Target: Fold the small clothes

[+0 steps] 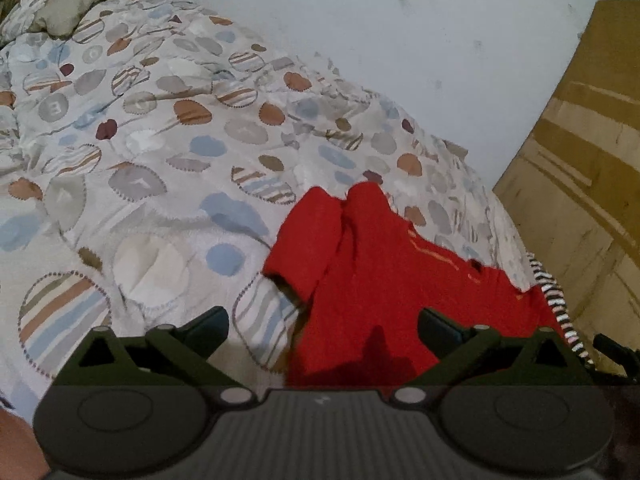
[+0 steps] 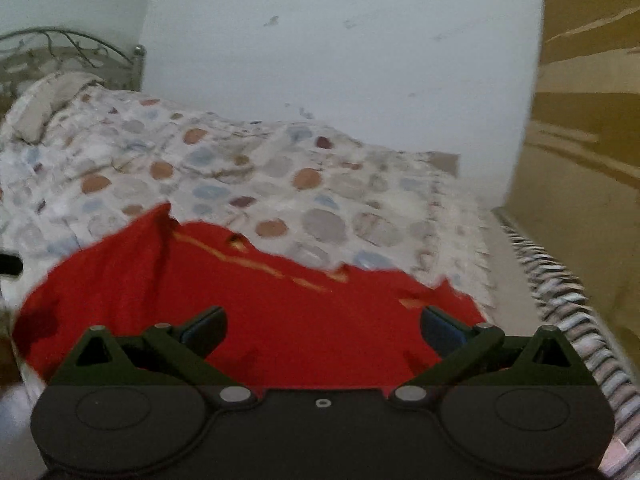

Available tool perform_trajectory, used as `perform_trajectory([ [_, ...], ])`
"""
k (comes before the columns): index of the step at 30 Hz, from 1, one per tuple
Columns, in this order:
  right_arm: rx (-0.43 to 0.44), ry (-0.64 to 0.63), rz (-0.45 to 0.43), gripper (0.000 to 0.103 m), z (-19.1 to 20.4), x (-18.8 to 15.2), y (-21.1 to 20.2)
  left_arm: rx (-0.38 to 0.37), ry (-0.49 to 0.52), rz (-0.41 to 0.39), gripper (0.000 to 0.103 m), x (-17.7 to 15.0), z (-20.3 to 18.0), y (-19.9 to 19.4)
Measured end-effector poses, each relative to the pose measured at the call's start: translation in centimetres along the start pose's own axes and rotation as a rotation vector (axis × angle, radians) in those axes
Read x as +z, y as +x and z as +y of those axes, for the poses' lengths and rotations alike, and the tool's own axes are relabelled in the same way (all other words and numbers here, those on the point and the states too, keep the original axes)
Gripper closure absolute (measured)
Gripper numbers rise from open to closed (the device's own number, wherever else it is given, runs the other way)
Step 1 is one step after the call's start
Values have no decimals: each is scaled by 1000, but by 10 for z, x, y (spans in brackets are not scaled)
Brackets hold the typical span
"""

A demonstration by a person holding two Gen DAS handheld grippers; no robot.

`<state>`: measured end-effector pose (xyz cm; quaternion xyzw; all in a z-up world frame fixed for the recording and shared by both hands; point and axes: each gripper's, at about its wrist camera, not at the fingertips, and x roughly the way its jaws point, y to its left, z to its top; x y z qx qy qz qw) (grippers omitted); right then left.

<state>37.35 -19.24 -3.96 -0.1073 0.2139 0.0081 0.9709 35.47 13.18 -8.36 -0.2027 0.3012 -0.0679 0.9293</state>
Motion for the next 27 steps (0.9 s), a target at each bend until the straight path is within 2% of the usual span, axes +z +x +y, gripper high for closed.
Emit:
perform_trajectory([
  [7, -112, -82, -80, 1, 26, -30, -20, 32, -4, 25, 1, -13, -2, -17],
  [14, -143, -79, -105, 1, 34, -29, -14, 56, -1, 29, 0, -19, -1, -27],
  [20, -191, -98, -50, 1, 39, -41, 3, 46, -14, 36, 0, -18, 2, -19],
  [22, -187, -97, -41, 1, 41, -48, 9, 75, -1, 16, 0, -16, 0, -12],
  [27, -209, -116, -81, 1, 50, -68, 13, 63, 68, -22, 0, -4, -3, 17],
])
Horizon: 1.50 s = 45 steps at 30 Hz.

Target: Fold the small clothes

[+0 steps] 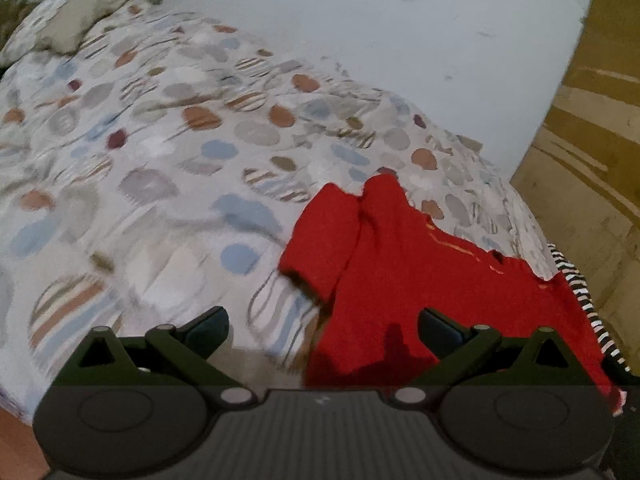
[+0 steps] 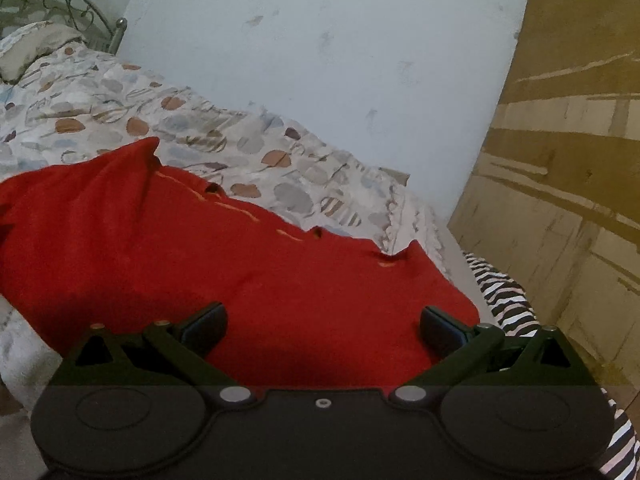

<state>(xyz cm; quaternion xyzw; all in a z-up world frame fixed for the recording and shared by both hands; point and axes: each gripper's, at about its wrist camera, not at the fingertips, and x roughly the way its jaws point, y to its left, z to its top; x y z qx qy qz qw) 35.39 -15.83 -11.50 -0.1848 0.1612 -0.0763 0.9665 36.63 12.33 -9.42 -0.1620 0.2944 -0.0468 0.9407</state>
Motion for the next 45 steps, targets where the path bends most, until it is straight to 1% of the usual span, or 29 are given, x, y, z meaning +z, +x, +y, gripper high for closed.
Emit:
perform_trajectory([
  [5, 7, 27, -20, 0, -3, -6, 0, -33, 84, 27, 0, 14, -5, 43],
  [9, 32, 63, -16, 0, -8, -8, 2, -28, 141, 33, 0, 18, -10, 69],
  [12, 46, 95, -24, 0, -11, -12, 3, -28, 155, 57, 0, 18, -10, 84],
  [15, 52, 120, -39, 0, -13, -16, 2, -38, 142, 73, 0, 15, -6, 92],
  [23, 54, 148, -73, 0, -13, -23, 1, -48, 151, 65, 0, 12, -2, 91],
  [34, 57, 158, -79, 0, -14, -25, 1, -41, 154, 74, 0, 13, -3, 92],
  [37, 57, 158, -79, 0, -14, -25, 1, -37, 153, 89, 0, 14, -3, 93],
  [40, 57, 158, -79, 0, -14, -25, 1, -39, 132, 98, 0, 18, -2, 94],
  [42, 57, 159, -79, 0, -14, -25, 1, -38, 133, 92, 2, 18, -3, 93],
  [45, 57, 159, -79, 0, -14, -25, 1, -48, 163, 72, 11, 17, -6, 89],
])
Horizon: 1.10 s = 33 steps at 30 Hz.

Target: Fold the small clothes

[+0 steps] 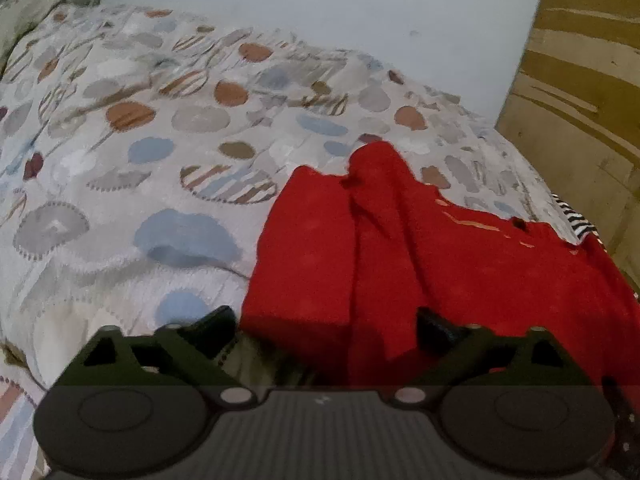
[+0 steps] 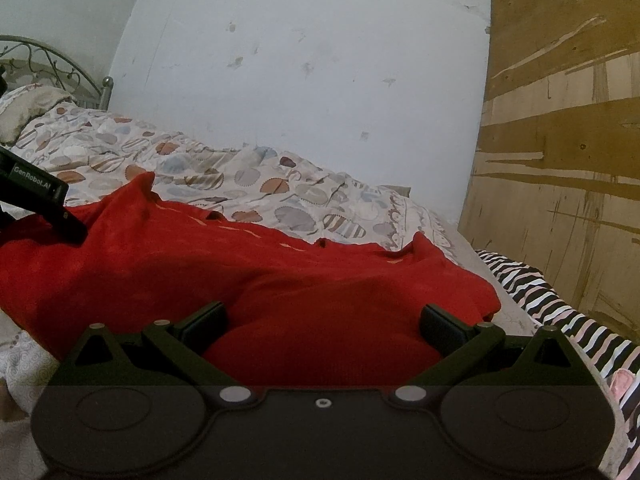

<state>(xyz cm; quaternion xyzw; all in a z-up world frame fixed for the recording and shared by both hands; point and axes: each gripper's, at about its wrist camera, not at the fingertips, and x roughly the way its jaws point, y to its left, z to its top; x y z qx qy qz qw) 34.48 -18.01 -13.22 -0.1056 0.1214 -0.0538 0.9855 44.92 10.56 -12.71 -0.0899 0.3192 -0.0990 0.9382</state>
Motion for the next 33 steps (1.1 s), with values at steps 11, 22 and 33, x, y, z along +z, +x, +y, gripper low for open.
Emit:
perform_trajectory([
  [11, 2, 5, -5, 0, 1, 1, -2, -82, -72, -3, 54, 1, 4, -8],
  [22, 4, 5, -1, 0, 1, 2, -3, 5, 72, -87, 80, 15, -43, -30],
  [33, -59, 5, -45, 0, -29, 31, -28, -149, 288, -153, 86, 68, -175, -62],
])
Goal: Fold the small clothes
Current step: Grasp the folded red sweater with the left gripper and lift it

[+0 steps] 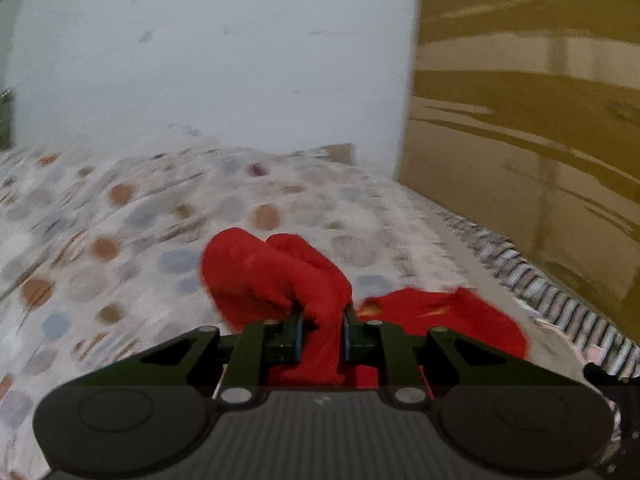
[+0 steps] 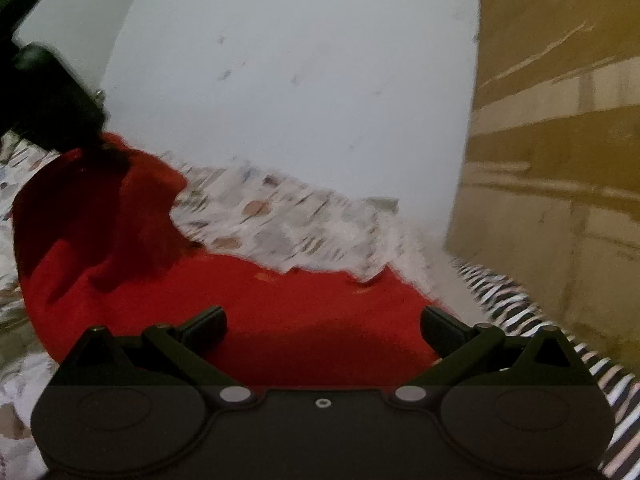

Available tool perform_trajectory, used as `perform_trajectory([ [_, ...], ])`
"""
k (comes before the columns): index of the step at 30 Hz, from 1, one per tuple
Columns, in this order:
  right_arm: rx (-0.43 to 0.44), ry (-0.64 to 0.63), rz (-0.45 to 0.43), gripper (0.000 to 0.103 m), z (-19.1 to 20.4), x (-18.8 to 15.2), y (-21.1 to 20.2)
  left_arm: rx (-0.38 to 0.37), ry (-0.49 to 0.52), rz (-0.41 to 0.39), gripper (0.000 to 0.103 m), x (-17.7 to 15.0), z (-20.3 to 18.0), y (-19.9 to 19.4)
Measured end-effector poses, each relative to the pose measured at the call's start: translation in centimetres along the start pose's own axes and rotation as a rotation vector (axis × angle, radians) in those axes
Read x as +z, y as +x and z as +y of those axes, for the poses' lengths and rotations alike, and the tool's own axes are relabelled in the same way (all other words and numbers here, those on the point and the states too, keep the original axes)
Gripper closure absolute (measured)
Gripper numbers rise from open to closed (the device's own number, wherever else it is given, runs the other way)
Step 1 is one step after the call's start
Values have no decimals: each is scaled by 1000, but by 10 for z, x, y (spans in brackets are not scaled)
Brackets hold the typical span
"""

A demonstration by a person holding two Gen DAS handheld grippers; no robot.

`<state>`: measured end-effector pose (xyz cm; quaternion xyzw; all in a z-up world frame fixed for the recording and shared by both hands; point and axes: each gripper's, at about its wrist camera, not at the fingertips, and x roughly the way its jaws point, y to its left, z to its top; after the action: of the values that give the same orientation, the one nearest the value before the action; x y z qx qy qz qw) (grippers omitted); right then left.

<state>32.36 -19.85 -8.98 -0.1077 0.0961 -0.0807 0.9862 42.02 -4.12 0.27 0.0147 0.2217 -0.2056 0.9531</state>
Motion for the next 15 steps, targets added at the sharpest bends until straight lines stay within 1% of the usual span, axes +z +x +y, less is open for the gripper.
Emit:
perform_trajectory([
  [3, -37, 8, -4, 0, -18, -1, -9, -74, 75, 18, 86, 7, -49, 13],
  [6, -87, 7, 16, 0, -31, -11, -16, -140, 154, 62, 86, -2, -90, 32],
  [7, -97, 4, 29, 0, -36, -15, -17, -163, 153, 79, 86, -7, -98, 39],
  [9, -113, 1, 63, 0, -42, -23, -20, -214, 145, 152, 86, -22, -109, 53],
  [11, -122, 3, 83, 0, -48, -32, -23, -230, 156, 196, 86, -38, -114, 61],
  [13, -126, -1, 99, 0, -50, -38, -28, -218, 178, 184, 85, -46, -115, 60],
  [15, -122, -3, 105, 0, -50, -45, -30, -233, 174, 177, 82, -45, -113, 57],
])
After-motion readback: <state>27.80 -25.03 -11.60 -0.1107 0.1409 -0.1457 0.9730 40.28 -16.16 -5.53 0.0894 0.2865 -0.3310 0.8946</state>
